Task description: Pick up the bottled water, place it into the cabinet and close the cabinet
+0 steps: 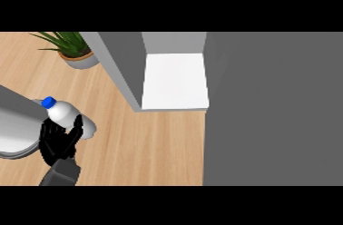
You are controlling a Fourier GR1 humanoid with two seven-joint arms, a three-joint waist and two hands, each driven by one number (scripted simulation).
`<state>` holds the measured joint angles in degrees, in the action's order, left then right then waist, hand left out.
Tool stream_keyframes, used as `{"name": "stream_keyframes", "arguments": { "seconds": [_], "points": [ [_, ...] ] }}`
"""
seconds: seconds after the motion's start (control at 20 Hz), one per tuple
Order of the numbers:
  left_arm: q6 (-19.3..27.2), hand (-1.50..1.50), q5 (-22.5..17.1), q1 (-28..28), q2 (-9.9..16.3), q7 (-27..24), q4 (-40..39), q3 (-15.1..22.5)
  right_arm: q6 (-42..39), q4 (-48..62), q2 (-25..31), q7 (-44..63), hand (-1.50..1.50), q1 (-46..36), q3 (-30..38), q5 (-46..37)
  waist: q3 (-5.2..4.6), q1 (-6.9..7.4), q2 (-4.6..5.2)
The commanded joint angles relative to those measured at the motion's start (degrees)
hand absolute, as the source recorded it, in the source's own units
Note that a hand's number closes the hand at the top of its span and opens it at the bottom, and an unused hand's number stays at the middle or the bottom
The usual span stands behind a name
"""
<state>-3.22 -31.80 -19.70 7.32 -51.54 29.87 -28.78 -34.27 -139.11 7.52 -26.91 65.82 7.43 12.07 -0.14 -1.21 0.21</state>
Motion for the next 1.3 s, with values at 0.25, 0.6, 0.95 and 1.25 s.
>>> {"name": "stream_keyframes", "arguments": {
  "seconds": [0.25, 0.6, 0.95, 1.25],
  "points": [
    [1.11, 1.5, 2.89, -1.35, 0.23, -4.53, 0.25, 2.83, -1.2, -8.16, -1.32, 2.18, -1.5, 3.13, 0.34, 5.15, 0.07, 0.14, -0.26],
    [-8.87, 1.5, 12.32, -0.93, -7.15, -3.48, 0.92, 18.77, -1.1, -6.1, -0.48, -0.09, -1.5, 1.84, -1.56, 2.41, 0.07, -0.36, -0.54],
    [-6.45, 1.5, 10.98, 3.24, -7.28, 6.34, 16.64, 26.62, 1.48, -5.61, 0.68, 2.46, -1.5, -1.61, 2.3, 5.73, 0.2, 1.66, -0.66],
    [1.17, 1.5, 5.6, 5.48, -7.31, 15.04, 32.2, 38.67, 0.78, -4.17, 0.76, 2.07, -1.5, -2.21, 2.41, 5.88, 0.18, 1.34, -0.82]
  ]
}}
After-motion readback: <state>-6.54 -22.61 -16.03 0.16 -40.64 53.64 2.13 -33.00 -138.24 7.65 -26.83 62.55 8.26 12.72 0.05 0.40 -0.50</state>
